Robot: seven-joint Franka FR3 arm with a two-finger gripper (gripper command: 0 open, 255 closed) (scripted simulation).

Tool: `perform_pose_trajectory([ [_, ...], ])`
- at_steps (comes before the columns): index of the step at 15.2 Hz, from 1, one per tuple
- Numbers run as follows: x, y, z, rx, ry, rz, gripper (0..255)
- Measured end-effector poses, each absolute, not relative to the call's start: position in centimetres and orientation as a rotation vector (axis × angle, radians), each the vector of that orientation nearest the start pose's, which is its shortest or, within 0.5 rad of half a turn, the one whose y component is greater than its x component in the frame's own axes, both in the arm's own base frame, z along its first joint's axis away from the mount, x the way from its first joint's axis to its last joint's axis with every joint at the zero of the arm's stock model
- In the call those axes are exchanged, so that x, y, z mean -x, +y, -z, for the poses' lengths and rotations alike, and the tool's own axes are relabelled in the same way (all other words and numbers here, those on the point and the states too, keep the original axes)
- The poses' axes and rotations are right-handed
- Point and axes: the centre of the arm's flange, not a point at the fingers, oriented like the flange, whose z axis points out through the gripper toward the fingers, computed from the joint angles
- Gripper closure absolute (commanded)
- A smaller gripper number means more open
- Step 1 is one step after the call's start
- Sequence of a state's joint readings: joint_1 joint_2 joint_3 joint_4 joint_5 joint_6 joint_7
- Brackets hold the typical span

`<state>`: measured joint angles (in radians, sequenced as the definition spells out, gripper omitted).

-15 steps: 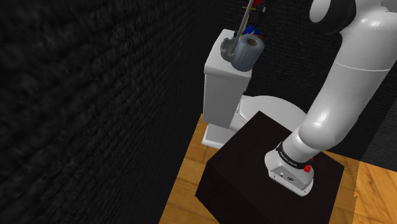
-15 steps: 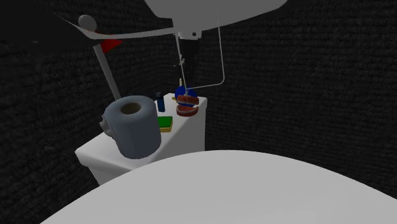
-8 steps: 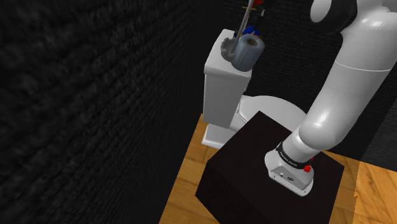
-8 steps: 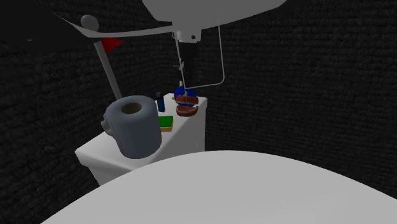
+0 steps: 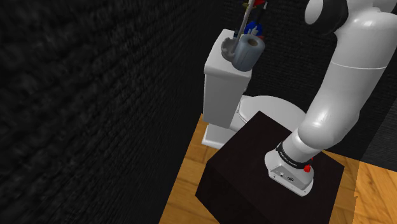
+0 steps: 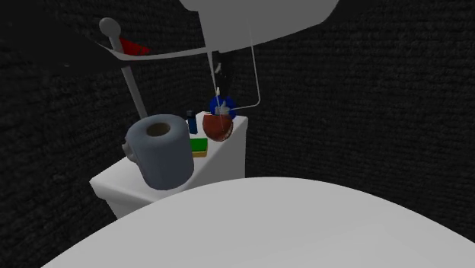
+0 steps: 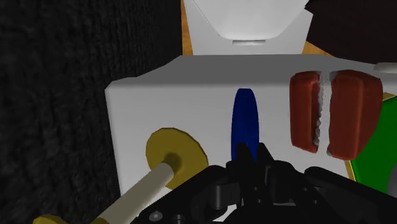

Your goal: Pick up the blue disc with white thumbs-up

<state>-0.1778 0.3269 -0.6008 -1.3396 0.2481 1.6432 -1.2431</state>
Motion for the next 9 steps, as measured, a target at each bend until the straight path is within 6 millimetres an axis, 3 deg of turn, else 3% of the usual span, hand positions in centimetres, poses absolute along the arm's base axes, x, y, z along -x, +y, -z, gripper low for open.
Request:
perform_pose_trajectory([
  [9, -51.6, -39.0, -61.7, 3.046, -0.739, 0.116, 255],
])
